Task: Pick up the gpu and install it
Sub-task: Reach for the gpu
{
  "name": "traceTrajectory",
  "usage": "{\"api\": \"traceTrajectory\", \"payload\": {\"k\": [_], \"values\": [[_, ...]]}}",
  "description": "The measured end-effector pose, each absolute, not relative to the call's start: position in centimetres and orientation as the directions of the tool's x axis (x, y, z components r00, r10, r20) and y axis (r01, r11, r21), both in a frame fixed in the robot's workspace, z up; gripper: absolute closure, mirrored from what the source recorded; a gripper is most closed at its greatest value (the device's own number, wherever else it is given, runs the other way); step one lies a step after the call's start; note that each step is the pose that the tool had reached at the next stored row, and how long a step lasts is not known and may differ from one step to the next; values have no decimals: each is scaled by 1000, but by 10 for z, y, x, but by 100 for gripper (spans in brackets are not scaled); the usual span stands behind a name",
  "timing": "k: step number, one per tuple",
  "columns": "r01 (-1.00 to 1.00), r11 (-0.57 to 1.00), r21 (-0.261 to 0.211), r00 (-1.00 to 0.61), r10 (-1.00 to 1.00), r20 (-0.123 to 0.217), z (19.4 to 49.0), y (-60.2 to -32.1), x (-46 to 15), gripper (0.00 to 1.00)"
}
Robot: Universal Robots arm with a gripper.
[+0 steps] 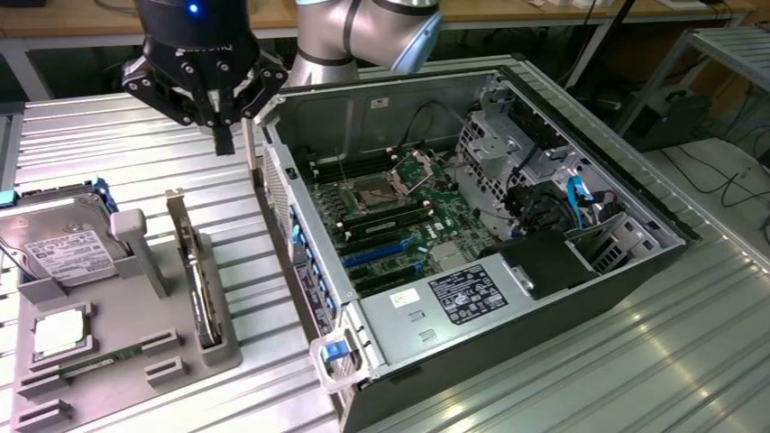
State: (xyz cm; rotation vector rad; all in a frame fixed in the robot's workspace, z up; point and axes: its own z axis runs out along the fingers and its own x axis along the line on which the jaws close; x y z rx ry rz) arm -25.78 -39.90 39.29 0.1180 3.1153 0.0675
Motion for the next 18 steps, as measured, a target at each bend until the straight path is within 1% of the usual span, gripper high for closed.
{"api": "traceTrajectory", "payload": {"k": [10,18], "values": [[70,997,44,-997,71,-22,393,-400,-286,89],[13,999,44,-1000,14,-22,392,-401,-293,89]]}}
